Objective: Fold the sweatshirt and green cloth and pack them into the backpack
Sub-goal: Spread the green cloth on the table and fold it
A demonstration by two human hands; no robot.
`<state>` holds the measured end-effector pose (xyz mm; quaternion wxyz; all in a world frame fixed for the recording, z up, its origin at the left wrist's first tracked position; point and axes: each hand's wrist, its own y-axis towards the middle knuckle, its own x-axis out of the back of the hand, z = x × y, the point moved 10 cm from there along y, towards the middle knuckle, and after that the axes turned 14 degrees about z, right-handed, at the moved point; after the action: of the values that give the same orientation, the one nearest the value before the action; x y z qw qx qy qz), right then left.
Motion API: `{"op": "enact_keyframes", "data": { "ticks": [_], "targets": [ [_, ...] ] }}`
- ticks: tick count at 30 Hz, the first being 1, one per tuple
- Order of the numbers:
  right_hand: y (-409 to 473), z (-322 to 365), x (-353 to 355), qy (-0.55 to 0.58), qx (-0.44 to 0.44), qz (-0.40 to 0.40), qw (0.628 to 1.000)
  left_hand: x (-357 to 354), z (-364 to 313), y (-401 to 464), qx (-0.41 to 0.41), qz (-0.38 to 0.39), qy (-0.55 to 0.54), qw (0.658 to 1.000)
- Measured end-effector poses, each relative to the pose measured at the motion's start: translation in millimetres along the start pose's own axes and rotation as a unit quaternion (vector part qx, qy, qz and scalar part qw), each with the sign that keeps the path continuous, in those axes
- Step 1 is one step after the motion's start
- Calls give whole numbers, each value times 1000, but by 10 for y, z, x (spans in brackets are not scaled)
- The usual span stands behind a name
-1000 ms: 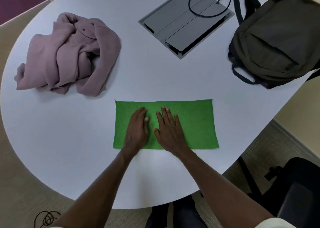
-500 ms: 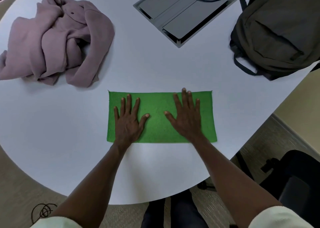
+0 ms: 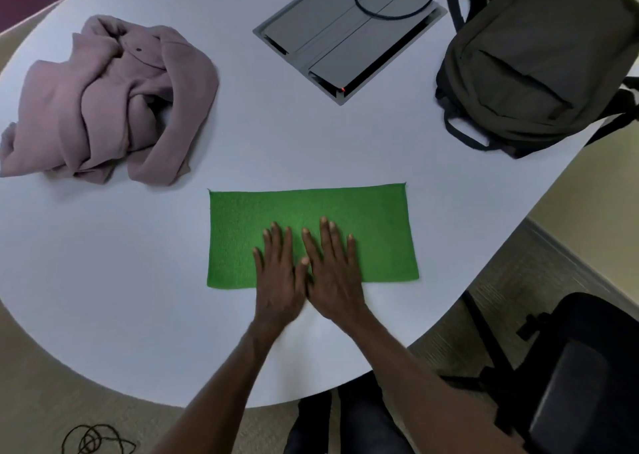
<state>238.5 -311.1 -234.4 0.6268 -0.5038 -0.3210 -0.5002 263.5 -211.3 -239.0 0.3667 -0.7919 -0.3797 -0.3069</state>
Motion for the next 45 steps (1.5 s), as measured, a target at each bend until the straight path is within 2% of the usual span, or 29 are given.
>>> {"op": "enact_keyframes", "data": {
  "ticks": [4, 6, 9, 11, 14, 18, 21, 24, 26, 30, 32, 36, 38, 40, 42, 45],
  "targets": [
    [-105, -437, -121, -53, -6, 30, 998, -204, 126, -83, -2, 30, 133, 991],
    [-157, -777, -6, -48, -49, 12, 998, -182, 168, -81, 4, 40, 156, 987],
    [-299, -1315, 124, -35, -133, 5, 991, -124, 262, -90, 49, 48, 167, 984],
    [-409, -1524, 170, -26, -159, 7, 987, -105, 329, -118, 81, 52, 159, 983],
    [-522, -1615, 243, -14, -193, 0, 981, -77, 411, -191, 125, 56, 148, 979],
    [-694, -1517, 416, 31, -286, -29, 957, -14, 433, -262, 165, 53, 131, 976],
    [-772, -1546, 357, 120, -353, 12, 928, 7, 412, -262, 166, 53, 125, 977],
    [-745, -1693, 226, 292, -372, 41, 880, -7, 411, -257, 164, 60, 117, 978],
    [-746, -1762, 177, 359, -378, 61, 851, -30, 404, -270, 161, 69, 108, 978],
    [-804, -1832, 245, 506, -391, 18, 769, -99, 369, -319, 161, 86, 108, 977],
    [-848, -1848, 355, 548, -388, -11, 741, -137, 314, -345, 156, 94, 104, 978],
    [-811, -1742, 743, 563, -327, -114, 750, -165, 55, -374, 137, 94, 88, 982],
    [-720, -1536, 925, 560, -297, -148, 759, -53, -39, -386, 128, 47, 58, 989],
    [-572, -1215, 1112, 557, -251, -169, 774, 151, -54, -386, 95, -34, -6, 995],
    [-426, -811, 1306, 533, -196, -179, 804, 347, 54, -383, 73, -82, -104, 988],
    [-243, -109, 1423, 499, -106, -168, 843, 531, 530, -409, 133, -103, -234, 958]
  ]
}}
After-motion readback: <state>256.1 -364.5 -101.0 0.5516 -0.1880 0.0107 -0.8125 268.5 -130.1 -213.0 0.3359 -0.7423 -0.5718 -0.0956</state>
